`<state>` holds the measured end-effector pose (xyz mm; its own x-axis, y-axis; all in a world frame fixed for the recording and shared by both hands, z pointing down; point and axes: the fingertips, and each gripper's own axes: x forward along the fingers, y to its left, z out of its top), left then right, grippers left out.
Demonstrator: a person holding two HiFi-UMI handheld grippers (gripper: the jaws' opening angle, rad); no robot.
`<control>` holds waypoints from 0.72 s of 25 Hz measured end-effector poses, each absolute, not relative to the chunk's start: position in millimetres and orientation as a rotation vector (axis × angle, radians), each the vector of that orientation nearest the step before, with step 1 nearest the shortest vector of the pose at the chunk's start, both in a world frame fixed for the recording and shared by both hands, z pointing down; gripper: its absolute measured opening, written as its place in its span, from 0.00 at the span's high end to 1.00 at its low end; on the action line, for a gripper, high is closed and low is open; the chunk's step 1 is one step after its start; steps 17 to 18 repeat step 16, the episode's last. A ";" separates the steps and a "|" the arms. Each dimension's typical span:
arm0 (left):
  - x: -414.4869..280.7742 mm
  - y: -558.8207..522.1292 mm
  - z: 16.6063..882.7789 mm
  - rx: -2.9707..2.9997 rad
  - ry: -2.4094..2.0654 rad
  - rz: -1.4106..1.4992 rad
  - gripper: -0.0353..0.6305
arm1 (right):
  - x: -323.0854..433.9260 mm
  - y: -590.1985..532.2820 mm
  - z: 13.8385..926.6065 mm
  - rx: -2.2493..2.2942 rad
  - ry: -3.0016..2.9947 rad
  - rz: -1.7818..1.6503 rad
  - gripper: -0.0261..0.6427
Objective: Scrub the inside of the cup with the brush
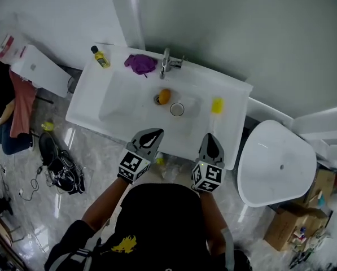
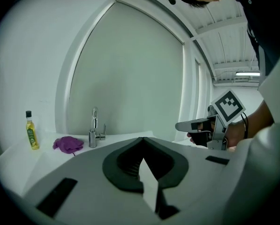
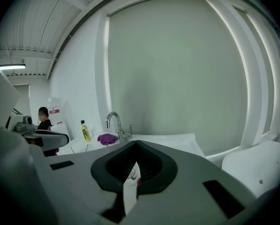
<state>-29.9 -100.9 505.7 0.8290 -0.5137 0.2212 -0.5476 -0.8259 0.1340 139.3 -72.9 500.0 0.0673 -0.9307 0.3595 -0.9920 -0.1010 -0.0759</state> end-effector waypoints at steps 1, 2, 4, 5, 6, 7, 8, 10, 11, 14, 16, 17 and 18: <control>-29.0 -95.8 501.4 2.816 -0.816 0.259 0.92 | 140.2 -68.6 496.2 2.136 -1.969 0.479 0.92; -27.9 -91.9 497.0 2.821 -0.806 0.254 0.92 | 141.6 -65.2 492.0 2.123 -1.973 0.473 0.92; -26.1 -89.6 492.0 2.848 -0.814 0.259 0.92 | 146.3 -62.0 484.8 2.092 -1.989 0.434 0.92; -25.7 -88.8 491.8 2.850 -0.833 0.268 0.92 | 149.8 -60.7 482.3 2.074 -1.999 0.409 0.92; -25.4 -85.8 492.0 2.841 -0.859 0.273 0.92 | 154.3 -58.2 480.4 2.057 -2.010 0.388 0.92; -25.3 -79.8 492.4 2.821 -0.885 0.273 0.92 | 159.5 -54.2 478.2 2.043 -2.021 0.374 0.92; -25.4 -71.4 492.8 2.797 -0.911 0.274 0.92 | 165.1 -48.8 475.1 2.037 -2.033 0.365 0.92; -24.0 -50.4 490.5 2.781 -0.952 0.295 0.92 | 176.9 -34.7 463.8 2.051 -2.064 0.347 0.92; -21.3 -40.0 486.4 2.787 -0.973 0.310 0.92 | 183.7 -26.5 456.3 2.062 -2.082 0.330 0.92; -5.1 -13.3 468.5 2.755 -1.070 0.279 0.92 | 212.4 -1.3 435.5 2.068 -2.136 0.273 0.92; 11.2 4.9 454.6 2.720 -1.123 0.222 0.92 | 236.1 15.5 425.7 2.064 -2.167 0.251 0.92; 11.2 4.9 454.6 2.720 -1.123 0.222 0.92 | 236.1 15.5 425.7 2.064 -2.167 0.251 0.92; 11.2 4.9 454.6 2.720 -1.123 0.222 0.92 | 236.1 15.5 425.7 2.064 -2.167 0.251 0.92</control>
